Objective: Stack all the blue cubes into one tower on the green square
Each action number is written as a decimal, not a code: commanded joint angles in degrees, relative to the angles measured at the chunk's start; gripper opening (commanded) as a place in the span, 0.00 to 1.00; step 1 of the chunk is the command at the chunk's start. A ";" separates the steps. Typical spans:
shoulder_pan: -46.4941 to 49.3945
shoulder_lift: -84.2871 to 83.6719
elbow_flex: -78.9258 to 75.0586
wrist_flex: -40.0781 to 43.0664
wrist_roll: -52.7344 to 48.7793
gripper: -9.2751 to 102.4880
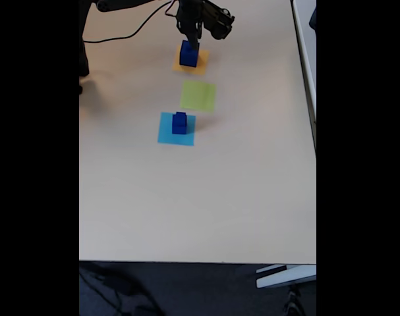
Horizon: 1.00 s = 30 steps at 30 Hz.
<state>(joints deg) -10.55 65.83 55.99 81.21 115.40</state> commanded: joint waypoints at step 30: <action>-3.34 -2.02 -3.08 2.55 2.29 0.22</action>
<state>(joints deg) -13.97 61.17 53.00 83.23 118.12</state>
